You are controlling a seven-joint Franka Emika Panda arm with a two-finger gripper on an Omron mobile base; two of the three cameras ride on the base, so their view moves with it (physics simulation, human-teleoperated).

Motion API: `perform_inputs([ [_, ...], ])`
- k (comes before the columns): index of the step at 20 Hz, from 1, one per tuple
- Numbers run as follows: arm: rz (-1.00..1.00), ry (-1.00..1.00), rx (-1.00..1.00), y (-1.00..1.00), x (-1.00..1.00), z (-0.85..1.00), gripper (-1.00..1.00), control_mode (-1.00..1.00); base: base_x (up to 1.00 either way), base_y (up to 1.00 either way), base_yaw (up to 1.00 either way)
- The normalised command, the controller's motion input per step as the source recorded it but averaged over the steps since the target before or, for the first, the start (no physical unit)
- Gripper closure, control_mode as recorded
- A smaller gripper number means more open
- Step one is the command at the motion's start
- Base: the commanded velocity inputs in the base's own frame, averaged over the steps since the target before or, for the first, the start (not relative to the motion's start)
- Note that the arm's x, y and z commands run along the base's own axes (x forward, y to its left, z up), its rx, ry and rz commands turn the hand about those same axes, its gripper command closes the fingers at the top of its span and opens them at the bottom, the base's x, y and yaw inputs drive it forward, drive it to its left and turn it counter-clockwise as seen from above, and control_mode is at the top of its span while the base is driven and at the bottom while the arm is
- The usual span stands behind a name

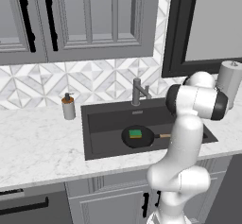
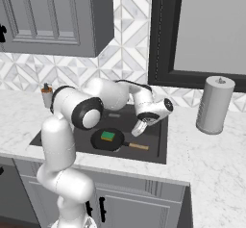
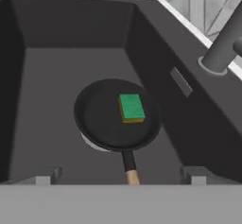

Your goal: Pick the pan and sponge and place them into the sink. Then turn on the water.

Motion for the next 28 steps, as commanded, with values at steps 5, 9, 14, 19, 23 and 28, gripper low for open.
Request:
perform_inputs([
  [5, 0.0, -0.18, 0.33, 0.0, 0.07, 0.08, -1.0, -1.0, 0.0, 0.0, 0.0],
  [9, 0.0, -0.08, 0.28, 0.01, 0.22, 0.35, -1.0, -1.0, 0.0, 0.0, 0.0],
  [14, -0.04, 0.0, 0.18, 0.0, 0.08, 0.53, -1.0, -1.0, 0.0, 0.0, 0.0],
  [19, -0.02, -0.03, 0.16, 0.12, 0.02, 0.11, -1.0, -1.0, 0.0, 0.0, 0.0],
  [23, -0.13, 0.0, 0.08, 0.29, 0.32, 0.04, -1.0, -1.0, 0.0, 0.0, 0.0],
  [28, -0.07, 0.03, 0.11, 0.01, 0.33, 0.08, -1.0, -1.0, 0.0, 0.0, 0.0],
])
